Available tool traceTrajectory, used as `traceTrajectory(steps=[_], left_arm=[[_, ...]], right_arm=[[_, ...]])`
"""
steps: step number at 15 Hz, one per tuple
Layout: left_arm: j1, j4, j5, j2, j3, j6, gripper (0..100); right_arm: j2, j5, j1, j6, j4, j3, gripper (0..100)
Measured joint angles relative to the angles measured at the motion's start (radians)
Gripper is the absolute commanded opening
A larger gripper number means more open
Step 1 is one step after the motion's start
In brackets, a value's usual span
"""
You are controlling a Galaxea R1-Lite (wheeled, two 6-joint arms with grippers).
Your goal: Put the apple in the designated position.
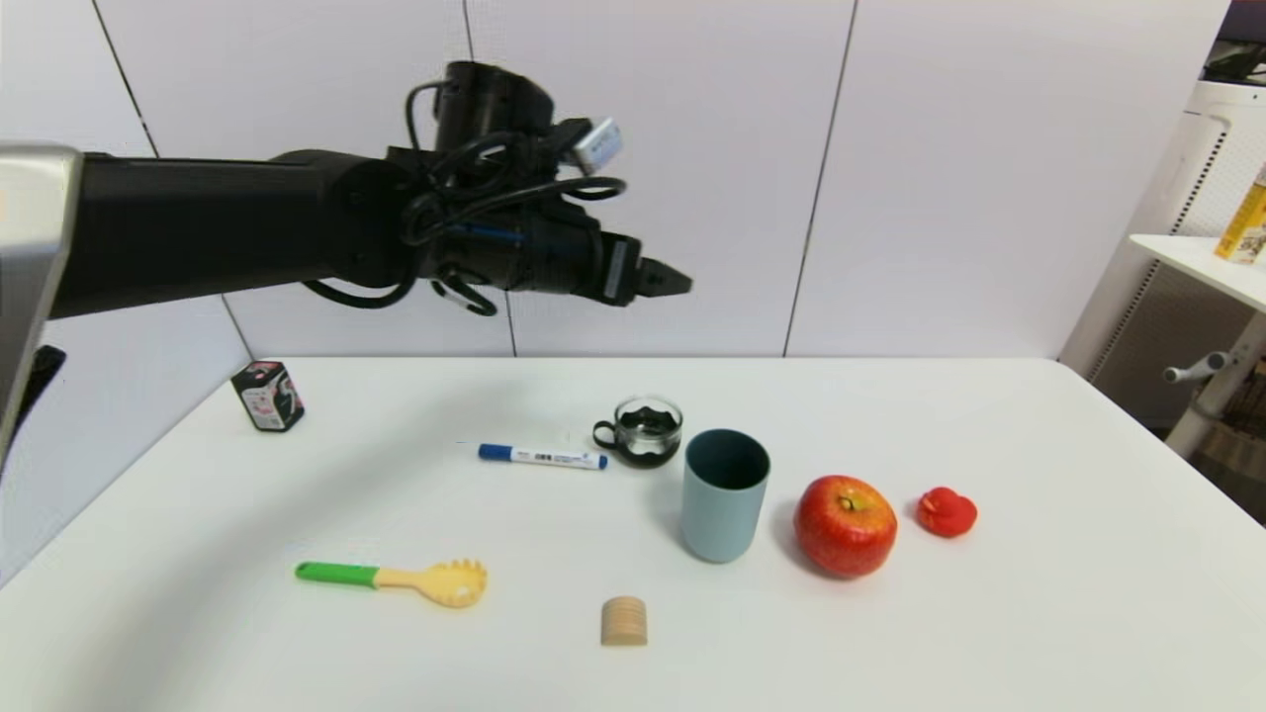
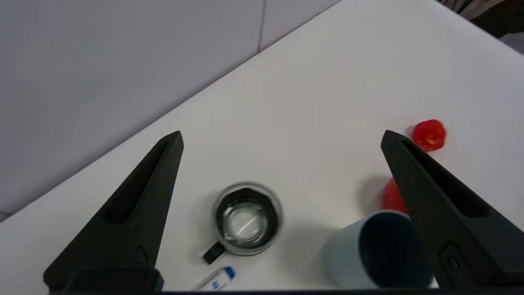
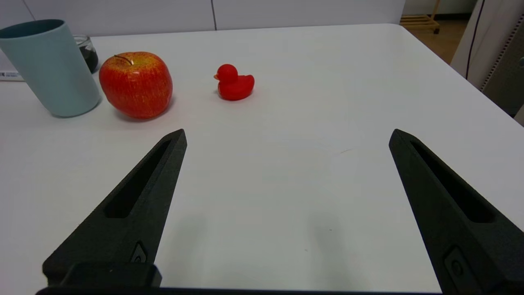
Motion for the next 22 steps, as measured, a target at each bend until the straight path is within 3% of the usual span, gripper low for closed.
traceTrajectory(steps=[7, 12, 18, 22], left_arm=[[0.276, -0.012, 0.028, -0.340, 0.399, 0.094, 100], [0.332, -0.074, 0.158, -0.766, 0.778, 0.100, 100], [0.430, -0.250, 0.211, -1.379, 1.317, 0.101, 100], [0.531, -0.244, 0.226, -1.749, 1.604, 0.101, 100]], right_arm=[[0.000, 0.000, 0.000, 0.000, 0.000, 0.000, 100], [0.000, 0.000, -0.001, 0.000, 0.000, 0.000, 100], [0.000, 0.000, 0.000, 0.000, 0.000, 0.000, 100], [0.000, 0.000, 0.000, 0.000, 0.000, 0.000, 100]])
